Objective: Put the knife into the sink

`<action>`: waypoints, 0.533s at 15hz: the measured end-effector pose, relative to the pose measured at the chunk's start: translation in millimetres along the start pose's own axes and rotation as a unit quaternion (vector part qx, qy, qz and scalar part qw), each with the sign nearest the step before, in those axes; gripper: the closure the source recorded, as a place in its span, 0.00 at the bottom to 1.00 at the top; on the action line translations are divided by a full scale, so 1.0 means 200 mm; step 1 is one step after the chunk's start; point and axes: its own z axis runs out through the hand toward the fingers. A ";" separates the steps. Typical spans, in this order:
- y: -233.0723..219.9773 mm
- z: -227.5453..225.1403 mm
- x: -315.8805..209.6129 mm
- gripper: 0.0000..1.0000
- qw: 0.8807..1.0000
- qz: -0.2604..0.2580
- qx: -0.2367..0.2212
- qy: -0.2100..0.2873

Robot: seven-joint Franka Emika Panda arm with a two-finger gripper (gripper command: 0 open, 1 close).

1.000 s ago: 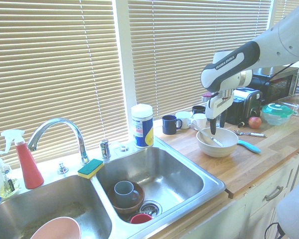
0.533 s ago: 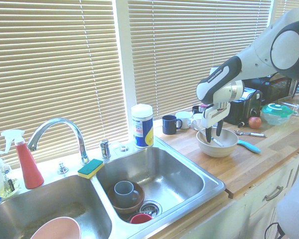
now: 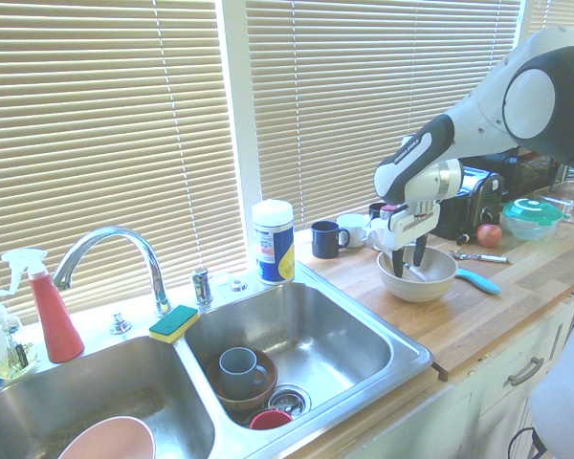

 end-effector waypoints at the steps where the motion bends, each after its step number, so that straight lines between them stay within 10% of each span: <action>1: 0.01 0.00 0.00 1.00 1.000 0.001 0.000 0.000; 8: 0.05 0.03 -0.01 1.00 1.000 0.007 -0.002 -0.006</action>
